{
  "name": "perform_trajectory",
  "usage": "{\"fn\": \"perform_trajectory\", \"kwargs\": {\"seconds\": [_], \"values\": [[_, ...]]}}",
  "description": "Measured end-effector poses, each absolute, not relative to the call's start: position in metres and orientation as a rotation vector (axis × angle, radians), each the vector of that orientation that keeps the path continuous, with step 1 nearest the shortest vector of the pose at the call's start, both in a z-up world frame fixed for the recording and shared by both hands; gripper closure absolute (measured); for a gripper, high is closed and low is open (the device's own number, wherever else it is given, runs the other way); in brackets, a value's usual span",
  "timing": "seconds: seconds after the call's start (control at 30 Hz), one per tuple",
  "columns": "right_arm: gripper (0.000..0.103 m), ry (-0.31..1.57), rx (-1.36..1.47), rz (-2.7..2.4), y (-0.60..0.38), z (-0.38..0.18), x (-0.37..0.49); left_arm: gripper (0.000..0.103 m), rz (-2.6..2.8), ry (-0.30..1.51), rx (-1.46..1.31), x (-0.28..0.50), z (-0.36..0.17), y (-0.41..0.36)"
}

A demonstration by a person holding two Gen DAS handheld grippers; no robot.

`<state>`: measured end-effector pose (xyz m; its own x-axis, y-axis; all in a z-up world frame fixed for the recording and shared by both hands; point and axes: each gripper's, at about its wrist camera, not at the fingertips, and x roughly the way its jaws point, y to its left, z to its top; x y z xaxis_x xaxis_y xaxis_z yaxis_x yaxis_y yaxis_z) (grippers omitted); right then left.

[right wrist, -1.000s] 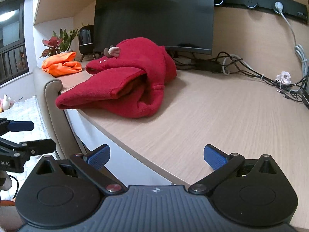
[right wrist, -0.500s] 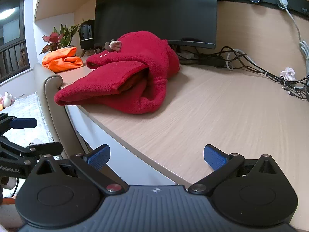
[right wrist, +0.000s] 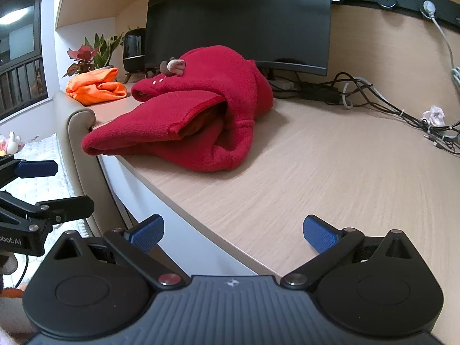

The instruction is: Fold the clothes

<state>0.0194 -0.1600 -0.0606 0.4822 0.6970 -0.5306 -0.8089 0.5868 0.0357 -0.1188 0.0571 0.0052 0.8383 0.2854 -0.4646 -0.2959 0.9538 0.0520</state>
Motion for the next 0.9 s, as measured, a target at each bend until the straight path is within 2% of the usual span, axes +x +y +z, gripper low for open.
{"fn": "perform_trajectory", "kwargs": {"seconds": [0.9], "values": [[0.0, 0.554, -0.231, 0.947, -0.158, -0.062, 0.024, 0.0, 0.332, 0.514, -0.095, -0.113, 0.003, 0.067]]}}
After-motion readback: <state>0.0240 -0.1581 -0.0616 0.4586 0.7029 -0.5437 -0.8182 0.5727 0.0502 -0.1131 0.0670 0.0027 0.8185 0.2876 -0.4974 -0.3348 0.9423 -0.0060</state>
